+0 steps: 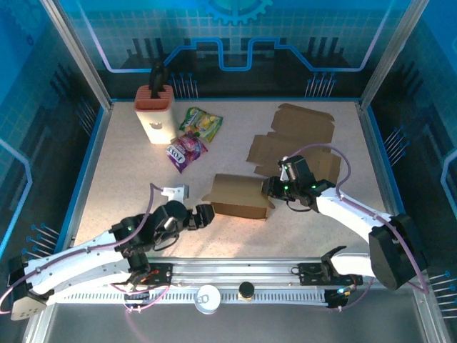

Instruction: Fold the paper box

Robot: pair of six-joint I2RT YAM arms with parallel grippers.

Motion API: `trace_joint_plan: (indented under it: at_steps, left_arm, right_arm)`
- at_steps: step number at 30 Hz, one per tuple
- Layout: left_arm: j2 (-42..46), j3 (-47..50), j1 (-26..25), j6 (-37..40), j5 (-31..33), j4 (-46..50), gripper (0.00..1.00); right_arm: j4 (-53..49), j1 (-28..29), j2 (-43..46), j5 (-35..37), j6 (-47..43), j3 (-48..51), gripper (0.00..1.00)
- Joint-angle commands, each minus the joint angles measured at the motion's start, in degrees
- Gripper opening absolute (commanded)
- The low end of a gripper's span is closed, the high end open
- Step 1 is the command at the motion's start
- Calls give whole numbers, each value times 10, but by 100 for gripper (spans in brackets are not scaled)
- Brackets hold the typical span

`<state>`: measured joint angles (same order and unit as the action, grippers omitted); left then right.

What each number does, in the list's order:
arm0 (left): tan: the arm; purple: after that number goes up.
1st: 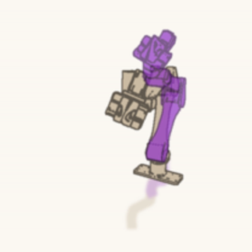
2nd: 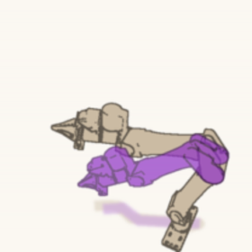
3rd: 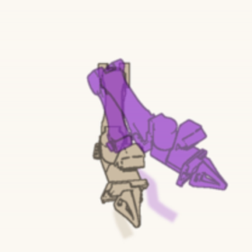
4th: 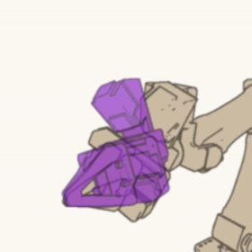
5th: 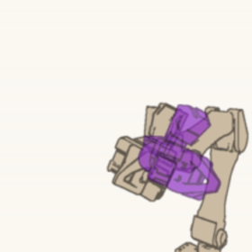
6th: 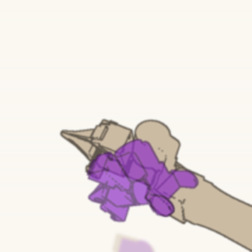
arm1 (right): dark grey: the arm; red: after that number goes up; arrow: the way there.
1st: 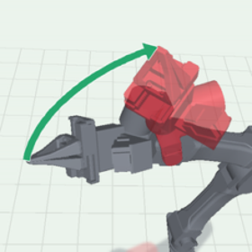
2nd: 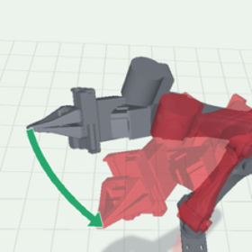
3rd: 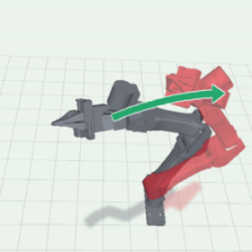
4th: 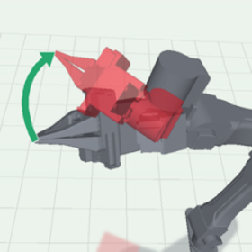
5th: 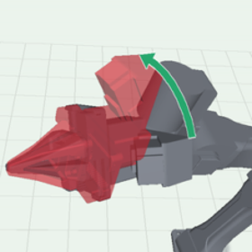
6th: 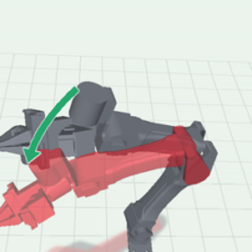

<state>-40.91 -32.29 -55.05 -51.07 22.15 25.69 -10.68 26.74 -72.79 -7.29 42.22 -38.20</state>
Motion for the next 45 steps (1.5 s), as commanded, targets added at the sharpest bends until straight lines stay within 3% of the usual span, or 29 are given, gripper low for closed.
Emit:
trace_joint_plan:
  at_steps: [1, 5, 8, 14, 26, 33, 40, 45]
  left_arm:
    - [-45, -58, 71, 46, -24, 69, 90]
    - [-126, -89, 197, 103, -148, 18, 92]
    - [-206, -106, 242, 143, -210, -37, 91]
    - [-336, -145, 245, 184, -226, -93, 87]
    - [-439, -141, 248, 234, -216, -155, 82]
    - [-453, -115, 249, 224, -231, -198, 64]
    - [-448, -83, 248, 206, -247, -233, 44]
    - [-421, -48, 249, 184, -256, -250, 43]
  right_arm:
    - [-23, 10, 12, 14, -19, 1, 38]
    - [-43, 11, 12, 14, -32, -4, 48]
    - [-56, 11, 6, 13, -40, -7, 55]
    - [-49, 12, -10, 3, -44, 2, 60]
    - [-7, 12, -50, 0, -37, 37, 57]
    - [14, 5, -63, -12, -38, 42, 48]
    - [45, -20, -77, -71, -45, 41, 41]
    - [45, -22, -108, -120, -57, 8, 36]
